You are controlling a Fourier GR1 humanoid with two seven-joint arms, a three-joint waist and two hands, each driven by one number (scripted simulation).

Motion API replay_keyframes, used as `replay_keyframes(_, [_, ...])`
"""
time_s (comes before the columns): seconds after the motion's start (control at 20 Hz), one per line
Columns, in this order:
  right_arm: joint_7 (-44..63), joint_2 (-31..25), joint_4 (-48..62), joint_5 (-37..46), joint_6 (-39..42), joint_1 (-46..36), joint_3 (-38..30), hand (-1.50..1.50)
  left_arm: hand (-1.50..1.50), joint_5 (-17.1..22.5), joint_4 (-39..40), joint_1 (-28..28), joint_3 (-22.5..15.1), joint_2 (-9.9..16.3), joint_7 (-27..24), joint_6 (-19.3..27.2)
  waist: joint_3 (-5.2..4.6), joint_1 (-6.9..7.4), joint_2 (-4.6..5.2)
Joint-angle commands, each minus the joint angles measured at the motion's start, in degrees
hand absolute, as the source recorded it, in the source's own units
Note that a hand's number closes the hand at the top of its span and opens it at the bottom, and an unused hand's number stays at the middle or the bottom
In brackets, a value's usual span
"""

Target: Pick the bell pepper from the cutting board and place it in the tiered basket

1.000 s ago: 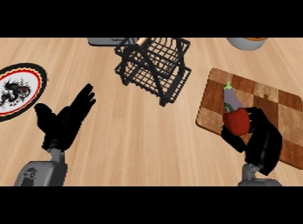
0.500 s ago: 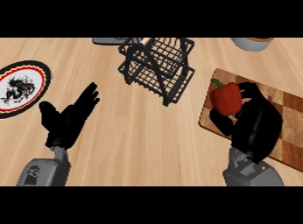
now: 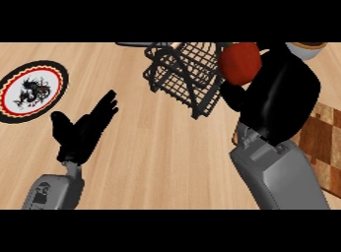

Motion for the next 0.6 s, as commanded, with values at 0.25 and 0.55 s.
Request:
replay_keyframes(0.25, [14.22,0.28,18.54,-3.24,5.44,-23.37,-10.19,1.5,0.0,0.12,1.01,-0.31,-0.12,-0.18,-1.06,-0.77,0.31,0.89,1.03])
replay_keyframes(0.55, [9.6,0.28,34.04,-4.33,-7.32,-29.84,-15.18,1.5,0.0,-0.31,2.02,-2.86,-0.54,-1.17,-0.75,-0.25,0.38,1.37,1.73])
